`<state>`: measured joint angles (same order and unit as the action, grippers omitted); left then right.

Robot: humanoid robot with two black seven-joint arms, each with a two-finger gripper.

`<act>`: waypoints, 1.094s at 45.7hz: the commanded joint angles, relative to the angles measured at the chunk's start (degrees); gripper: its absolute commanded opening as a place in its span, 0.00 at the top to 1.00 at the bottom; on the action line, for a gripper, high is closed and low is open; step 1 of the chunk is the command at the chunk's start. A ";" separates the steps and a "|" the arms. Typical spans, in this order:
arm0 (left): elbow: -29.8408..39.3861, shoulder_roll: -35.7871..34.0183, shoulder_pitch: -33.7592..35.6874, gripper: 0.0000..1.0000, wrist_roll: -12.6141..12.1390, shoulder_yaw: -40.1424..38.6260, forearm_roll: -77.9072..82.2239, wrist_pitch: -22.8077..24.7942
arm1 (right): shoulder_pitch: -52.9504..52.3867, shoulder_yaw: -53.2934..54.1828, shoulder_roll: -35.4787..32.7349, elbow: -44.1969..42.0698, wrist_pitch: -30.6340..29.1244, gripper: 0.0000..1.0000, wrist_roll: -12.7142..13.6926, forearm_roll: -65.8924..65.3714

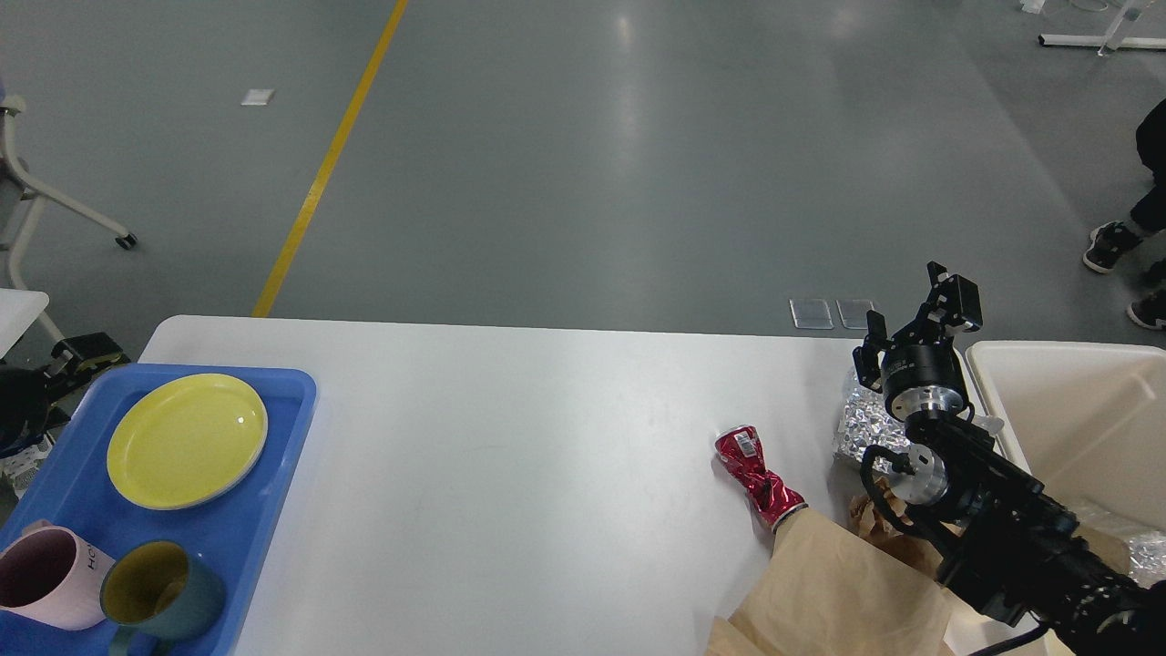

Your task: Tidy desktop

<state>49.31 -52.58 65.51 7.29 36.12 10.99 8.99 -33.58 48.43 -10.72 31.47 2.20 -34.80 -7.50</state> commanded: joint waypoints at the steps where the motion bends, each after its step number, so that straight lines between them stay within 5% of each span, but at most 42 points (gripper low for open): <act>1: 0.00 0.28 -0.04 0.04 0.01 1.32 0.00 2.69 | 0.00 0.00 0.00 0.00 0.00 0.00 0.00 0.02; 50: 0.00 0.99 -1.09 0.04 0.01 2.64 0.00 4.28 | 0.00 0.00 0.00 0.00 0.00 0.00 0.00 0.02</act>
<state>49.31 -51.59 64.42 7.28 38.76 10.99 13.27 -33.57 48.43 -10.72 31.51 2.20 -34.80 -7.47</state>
